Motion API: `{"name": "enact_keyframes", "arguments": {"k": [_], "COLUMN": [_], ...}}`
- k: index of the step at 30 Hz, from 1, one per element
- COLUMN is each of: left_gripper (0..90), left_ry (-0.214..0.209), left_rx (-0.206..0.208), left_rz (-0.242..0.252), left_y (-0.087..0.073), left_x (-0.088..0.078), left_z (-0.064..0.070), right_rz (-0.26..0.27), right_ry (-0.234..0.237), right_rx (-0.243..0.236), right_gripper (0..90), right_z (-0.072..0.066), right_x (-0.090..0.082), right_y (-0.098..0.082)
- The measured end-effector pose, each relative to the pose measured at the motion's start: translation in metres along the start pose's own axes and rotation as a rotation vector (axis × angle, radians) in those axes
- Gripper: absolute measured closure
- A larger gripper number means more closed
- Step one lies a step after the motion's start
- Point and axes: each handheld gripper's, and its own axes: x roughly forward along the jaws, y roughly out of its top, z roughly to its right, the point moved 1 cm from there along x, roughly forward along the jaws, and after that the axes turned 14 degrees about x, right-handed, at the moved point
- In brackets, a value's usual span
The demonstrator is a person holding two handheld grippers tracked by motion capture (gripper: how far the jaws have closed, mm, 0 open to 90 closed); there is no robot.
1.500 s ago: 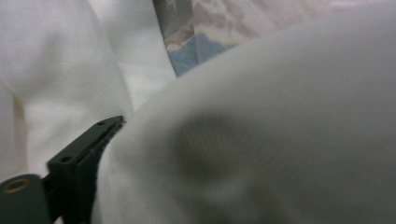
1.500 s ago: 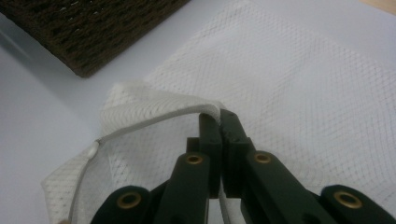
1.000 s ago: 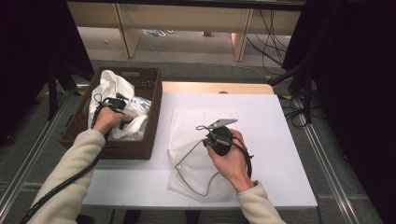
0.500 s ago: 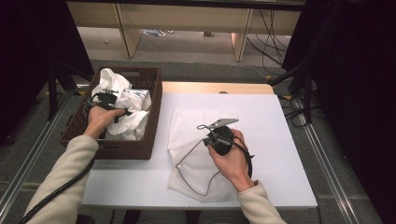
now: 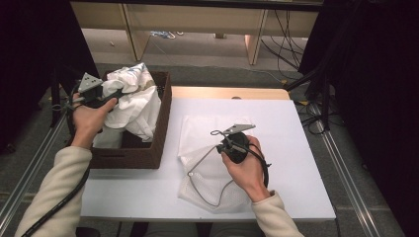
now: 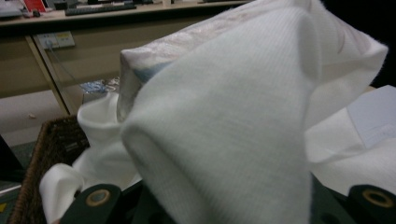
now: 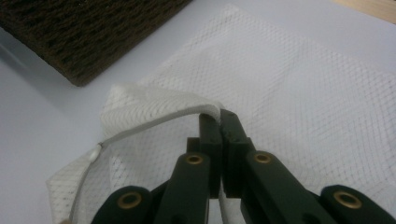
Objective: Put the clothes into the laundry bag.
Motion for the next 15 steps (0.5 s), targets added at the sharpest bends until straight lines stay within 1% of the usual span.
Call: {"name": "enact_keyframes", "arguments": {"k": [2,3,4,5,6,8,9,10,11,12,13,14,15], "left_gripper": [75.4,75.5,75.5,75.5,75.5,75.5,75.5,75.5,75.5,75.5,75.5,75.5,75.4], "left_ry": [0.004,0.005,0.003,0.002,0.004,0.000,-0.002,-0.004,-0.006,-0.011,-0.014,-0.015,-0.027], "left_rx": [0.003,0.002,0.004,0.005,0.008,0.015,0.018,0.023,0.028,0.038,0.045,0.064,0.074], "left_rz": [0.033,0.052,0.066,0.088,0.100,0.131,0.141,0.154,0.167,0.178,0.191,0.213,0.218], "left_y": [0.005,0.008,0.010,0.014,0.016,0.023,0.026,0.029,0.033,0.036,0.040,0.043,0.047], "left_x": [-0.006,-0.008,-0.012,-0.015,-0.018,-0.026,-0.028,-0.032,-0.036,-0.039,-0.043,-0.046,-0.049], "left_z": [0.001,0.002,0.003,0.004,0.005,0.009,0.010,0.012,0.013,0.015,0.017,0.018,0.020], "right_rz": [-0.002,0.008,0.013,0.018,0.010,0.009,0.006,0.011,0.011,0.009,0.019,0.019,0.027], "right_ry": [0.000,0.001,0.000,-0.004,-0.010,-0.003,-0.003,-0.003,-0.003,-0.004,-0.001,-0.001,0.005], "right_rx": [0.009,-0.021,-0.028,-0.021,-0.009,-0.005,0.005,-0.010,-0.010,0.003,-0.013,-0.013,-0.028], "right_gripper": [90.0,90.0,90.0,90.0,90.0,90.0,90.0,90.0,90.0,90.0,90.0,90.0,90.0], "right_z": [0.000,0.001,0.002,0.001,0.001,0.001,0.001,0.002,0.002,0.001,0.002,0.002,0.003], "right_x": [0.000,0.001,0.001,0.001,-0.001,0.000,-0.001,0.000,0.000,-0.001,0.000,0.000,0.000], "right_y": [0.000,0.000,0.001,0.001,0.000,0.000,0.000,0.000,0.000,0.000,0.001,0.001,0.001]}}
